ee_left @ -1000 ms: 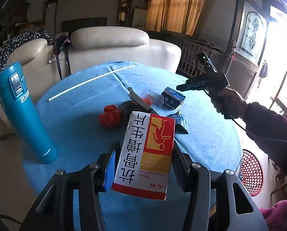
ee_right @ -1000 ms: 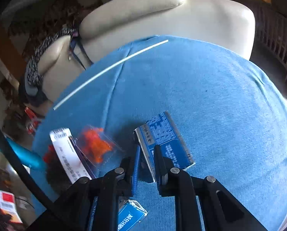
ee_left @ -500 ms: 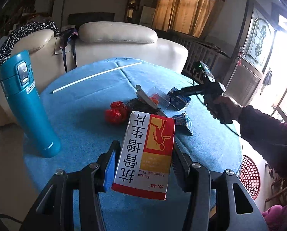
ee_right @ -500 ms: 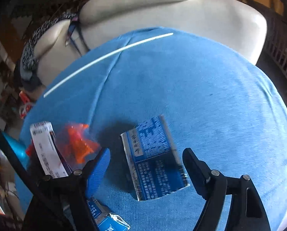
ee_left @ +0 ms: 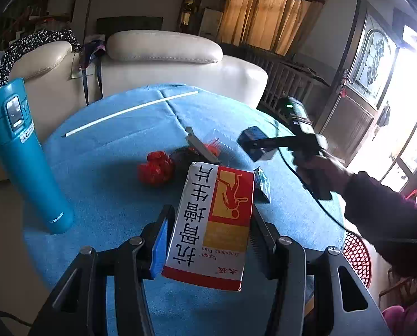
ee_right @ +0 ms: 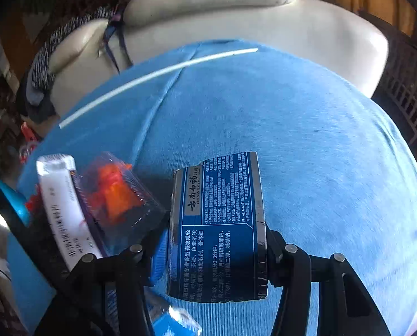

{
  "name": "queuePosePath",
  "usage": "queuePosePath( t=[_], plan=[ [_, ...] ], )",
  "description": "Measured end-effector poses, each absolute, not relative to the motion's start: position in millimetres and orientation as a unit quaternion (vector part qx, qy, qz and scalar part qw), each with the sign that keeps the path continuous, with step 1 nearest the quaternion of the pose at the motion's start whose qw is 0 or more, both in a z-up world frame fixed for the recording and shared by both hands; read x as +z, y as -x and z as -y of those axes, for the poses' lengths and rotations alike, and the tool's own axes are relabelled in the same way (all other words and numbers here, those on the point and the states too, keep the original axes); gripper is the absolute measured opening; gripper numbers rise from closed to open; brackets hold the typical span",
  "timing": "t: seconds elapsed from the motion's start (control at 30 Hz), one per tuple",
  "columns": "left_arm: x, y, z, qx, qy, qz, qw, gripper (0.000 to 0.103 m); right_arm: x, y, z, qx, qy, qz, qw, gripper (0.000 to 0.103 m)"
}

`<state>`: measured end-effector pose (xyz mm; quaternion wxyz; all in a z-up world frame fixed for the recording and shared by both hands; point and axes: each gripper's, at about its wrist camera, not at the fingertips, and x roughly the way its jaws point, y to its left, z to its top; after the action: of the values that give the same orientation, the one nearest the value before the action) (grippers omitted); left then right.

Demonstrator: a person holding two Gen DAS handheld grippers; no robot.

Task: Collect trash
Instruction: 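Lift the blue box with the right tool while the left tool carries the white-and-red box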

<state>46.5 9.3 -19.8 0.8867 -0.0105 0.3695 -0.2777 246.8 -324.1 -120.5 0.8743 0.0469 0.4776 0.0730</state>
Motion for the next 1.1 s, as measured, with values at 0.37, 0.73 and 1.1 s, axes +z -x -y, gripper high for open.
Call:
queuePosePath(
  t=[0.37, 0.73, 1.1],
  plan=[
    [10.4, -25.1, 17.7, -0.297, -0.018, -0.319, 0.9, 0.054, -31.0, -115.5, 335.8, 0.102, -0.086, -0.392, 0.91, 0.057],
    [40.0, 14.9, 56.6, -0.296, -0.054, -0.276, 0.913, 0.054, 26.4, 24.0, 323.7, 0.118, -0.088, -0.334, 0.931, 0.057],
    [53.7, 53.4, 84.6, -0.305, -0.075, -0.263, 0.912, 0.048, 38.8, 121.9, 326.6, 0.102, -0.097, -0.29, 0.947, 0.057]
  ],
)
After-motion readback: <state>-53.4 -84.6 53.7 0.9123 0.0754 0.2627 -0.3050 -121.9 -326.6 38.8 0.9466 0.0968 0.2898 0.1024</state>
